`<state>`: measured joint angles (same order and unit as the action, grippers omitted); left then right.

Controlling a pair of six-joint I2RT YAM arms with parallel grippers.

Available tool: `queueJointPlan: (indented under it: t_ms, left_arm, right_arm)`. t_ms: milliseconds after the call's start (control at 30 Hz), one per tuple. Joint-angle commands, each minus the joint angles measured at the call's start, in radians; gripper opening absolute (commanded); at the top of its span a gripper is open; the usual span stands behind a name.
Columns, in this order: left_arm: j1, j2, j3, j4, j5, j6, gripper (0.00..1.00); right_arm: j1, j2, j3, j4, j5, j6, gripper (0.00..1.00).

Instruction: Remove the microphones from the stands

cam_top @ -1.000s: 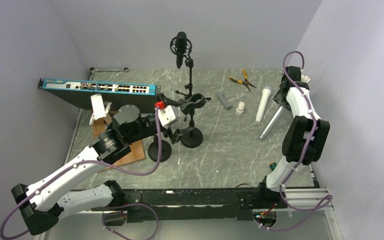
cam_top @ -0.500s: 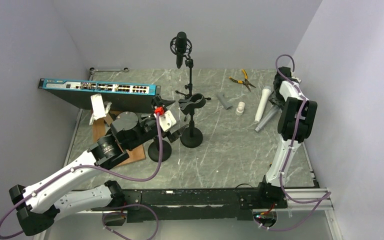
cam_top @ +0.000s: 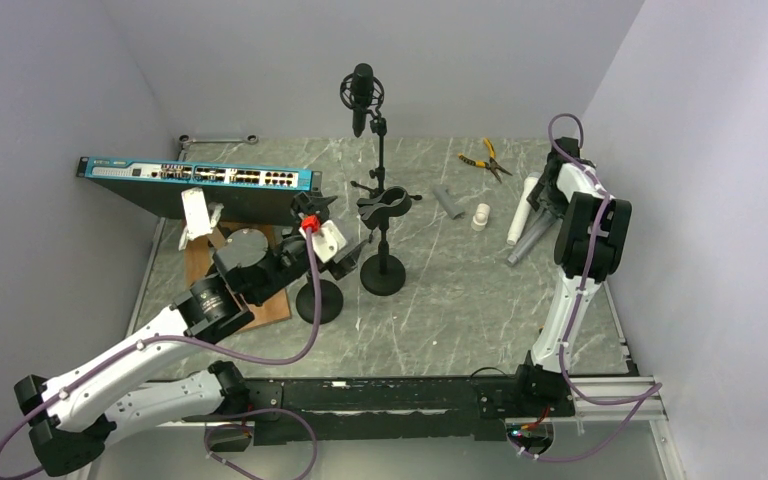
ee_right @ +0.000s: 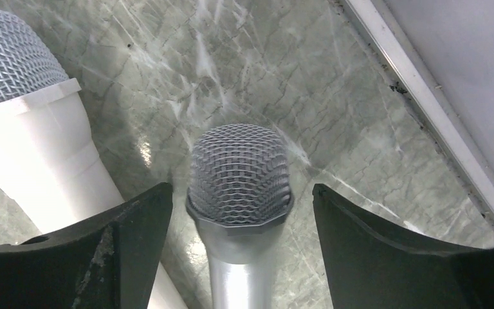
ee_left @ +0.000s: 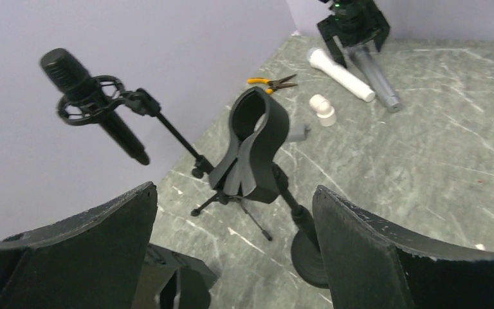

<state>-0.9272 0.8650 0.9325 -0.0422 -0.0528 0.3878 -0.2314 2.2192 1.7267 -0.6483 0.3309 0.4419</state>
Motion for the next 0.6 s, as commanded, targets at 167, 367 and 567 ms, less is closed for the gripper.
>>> queueJointPlan:
  t_ms: [167, 367, 567]
  left_arm:
    - [-0.002, -0.133, -0.072, 0.168, -0.158, 0.056, 0.93]
    - [0.010, -0.215, -0.124, 0.247, -0.185, 0.034, 0.93]
    - [0.045, -0.265, -0.174, 0.333, -0.253, 0.001, 0.93]
  right_arm:
    - [0.004, -0.141, -0.008, 0.004, -0.016, -0.023, 0.89]
    - [0.019, -0.273, -0.043, 0.031, -0.021, -0.036, 1.00]
    - [0.114, -0.353, 0.016, 0.026, 0.004, -0.071, 1.00]
